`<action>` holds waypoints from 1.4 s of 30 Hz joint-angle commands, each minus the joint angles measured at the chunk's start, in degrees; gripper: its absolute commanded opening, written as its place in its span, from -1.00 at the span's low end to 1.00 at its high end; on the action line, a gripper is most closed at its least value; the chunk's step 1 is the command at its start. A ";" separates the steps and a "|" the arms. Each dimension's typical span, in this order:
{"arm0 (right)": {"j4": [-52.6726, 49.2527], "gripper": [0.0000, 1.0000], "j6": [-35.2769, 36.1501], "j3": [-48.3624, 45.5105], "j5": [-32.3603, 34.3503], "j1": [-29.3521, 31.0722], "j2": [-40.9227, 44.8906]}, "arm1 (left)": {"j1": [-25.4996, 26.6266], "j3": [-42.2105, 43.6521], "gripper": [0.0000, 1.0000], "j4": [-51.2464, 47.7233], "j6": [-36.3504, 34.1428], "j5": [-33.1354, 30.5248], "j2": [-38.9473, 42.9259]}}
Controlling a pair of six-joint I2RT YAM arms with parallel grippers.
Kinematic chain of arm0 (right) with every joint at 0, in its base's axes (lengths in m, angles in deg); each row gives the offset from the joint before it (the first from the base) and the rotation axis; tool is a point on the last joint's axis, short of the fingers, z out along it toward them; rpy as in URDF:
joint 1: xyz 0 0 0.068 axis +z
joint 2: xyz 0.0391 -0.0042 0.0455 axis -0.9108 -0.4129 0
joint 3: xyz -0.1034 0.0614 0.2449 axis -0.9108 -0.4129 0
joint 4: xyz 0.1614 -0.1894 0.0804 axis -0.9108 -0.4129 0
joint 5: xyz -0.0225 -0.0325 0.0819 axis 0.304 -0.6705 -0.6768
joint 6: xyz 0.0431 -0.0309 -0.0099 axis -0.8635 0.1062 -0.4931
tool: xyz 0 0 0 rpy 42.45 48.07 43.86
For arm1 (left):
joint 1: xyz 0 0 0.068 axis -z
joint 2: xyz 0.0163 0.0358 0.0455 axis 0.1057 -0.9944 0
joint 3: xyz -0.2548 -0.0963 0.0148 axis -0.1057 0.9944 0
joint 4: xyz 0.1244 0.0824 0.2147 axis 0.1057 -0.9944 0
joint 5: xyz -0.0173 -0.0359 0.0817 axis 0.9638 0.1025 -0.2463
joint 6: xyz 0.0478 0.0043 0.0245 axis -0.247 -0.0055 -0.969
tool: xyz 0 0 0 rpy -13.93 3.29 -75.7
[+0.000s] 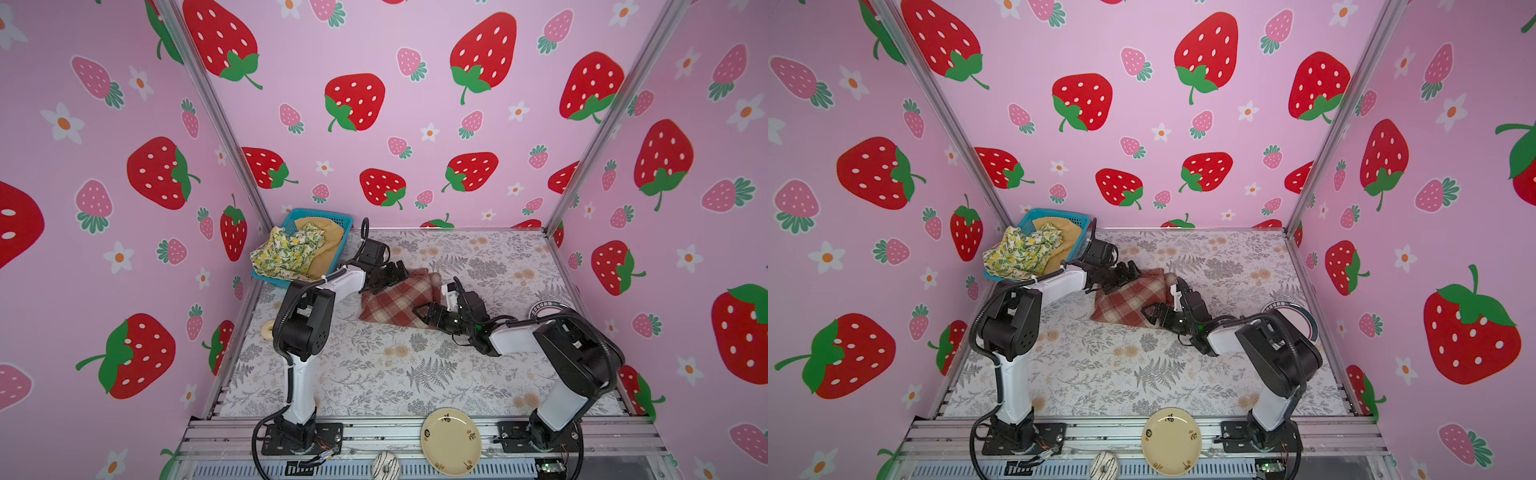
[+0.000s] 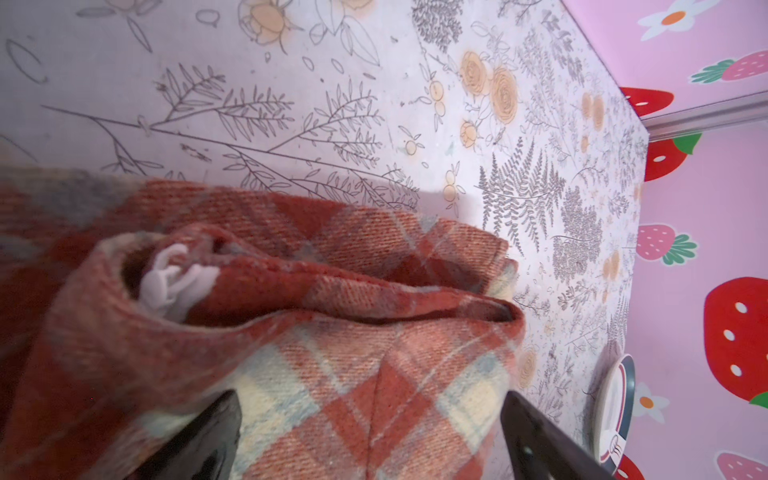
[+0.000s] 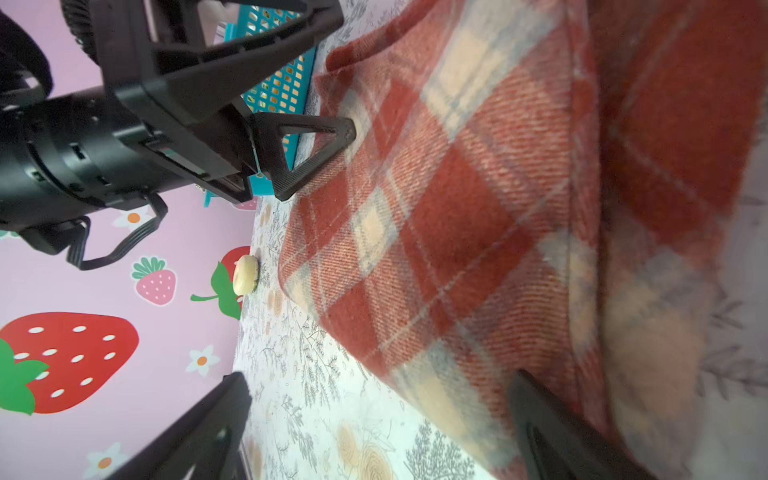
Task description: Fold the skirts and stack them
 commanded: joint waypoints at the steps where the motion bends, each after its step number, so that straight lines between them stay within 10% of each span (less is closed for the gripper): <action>1: -8.11 0.99 5.80 2.89 7.76 -0.57 6.96 | -0.46 -1.53 0.98 -3.59 -1.05 1.81 5.31; 20: -6.39 0.99 10.27 29.24 -15.52 -7.86 -14.40 | -2.05 27.44 1.00 15.97 12.78 7.59 22.91; 34: -5.80 0.99 11.61 32.95 -12.49 -9.74 -28.40 | -2.97 39.23 1.00 23.49 14.45 5.91 20.74; 42: -4.66 0.99 12.40 28.60 -11.07 -10.33 -21.87 | -3.53 34.71 1.00 21.07 13.94 6.57 20.78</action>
